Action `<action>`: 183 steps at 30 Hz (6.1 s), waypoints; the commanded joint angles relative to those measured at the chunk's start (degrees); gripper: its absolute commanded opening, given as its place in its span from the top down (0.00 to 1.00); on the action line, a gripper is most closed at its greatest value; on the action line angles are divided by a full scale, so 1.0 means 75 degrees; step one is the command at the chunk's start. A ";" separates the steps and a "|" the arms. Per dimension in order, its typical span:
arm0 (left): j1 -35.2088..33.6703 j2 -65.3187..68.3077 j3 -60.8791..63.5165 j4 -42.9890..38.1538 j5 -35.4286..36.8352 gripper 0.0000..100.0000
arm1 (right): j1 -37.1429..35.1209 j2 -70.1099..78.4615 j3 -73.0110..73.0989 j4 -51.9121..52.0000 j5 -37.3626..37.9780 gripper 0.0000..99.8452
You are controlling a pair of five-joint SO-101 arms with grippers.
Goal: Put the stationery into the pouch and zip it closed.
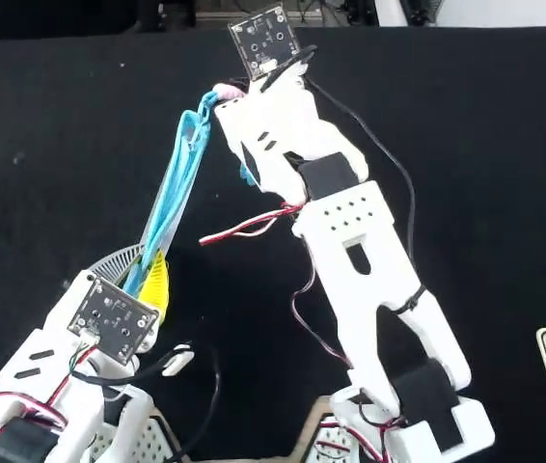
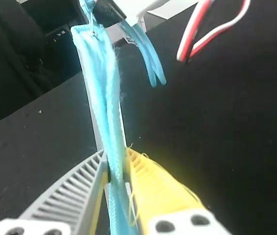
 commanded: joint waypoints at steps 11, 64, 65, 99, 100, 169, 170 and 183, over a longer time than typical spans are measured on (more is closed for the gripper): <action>-0.0029 -0.0023 0.0076 0.0293 -0.0082 0.97 | -0.0164 -0.3499 0.1330 0.2133 0.0035 0.99; 0.0041 -0.0023 0.0029 0.0258 -0.0094 0.97 | -0.2438 -0.6664 0.5656 -0.0949 0.1207 0.80; 0.0041 -0.0023 0.0029 0.0258 -0.0094 0.97 | -0.2438 -0.6664 0.5656 -0.1008 0.1207 0.80; 0.0041 -0.0023 -0.0029 0.0223 -0.0094 0.97 | -0.1676 -0.6652 0.5761 -0.1782 0.1207 0.91; 0.0041 -0.0023 -0.0029 0.0211 -0.0094 0.97 | -0.1676 -0.6652 0.5832 -0.1793 0.1207 0.91; 0.0053 -0.0023 -0.0029 0.0258 -0.0094 0.97 | -0.1559 -0.5738 0.6382 -0.2719 0.1219 0.91; 0.0053 -0.0023 -0.0018 0.0258 -0.0094 0.97 | -0.1559 -0.5738 0.6324 -0.2719 0.1219 0.91; 0.0053 -0.0023 0.0018 0.0399 -0.0094 0.97 | -0.1278 -0.5796 0.5925 -0.2708 0.1231 0.98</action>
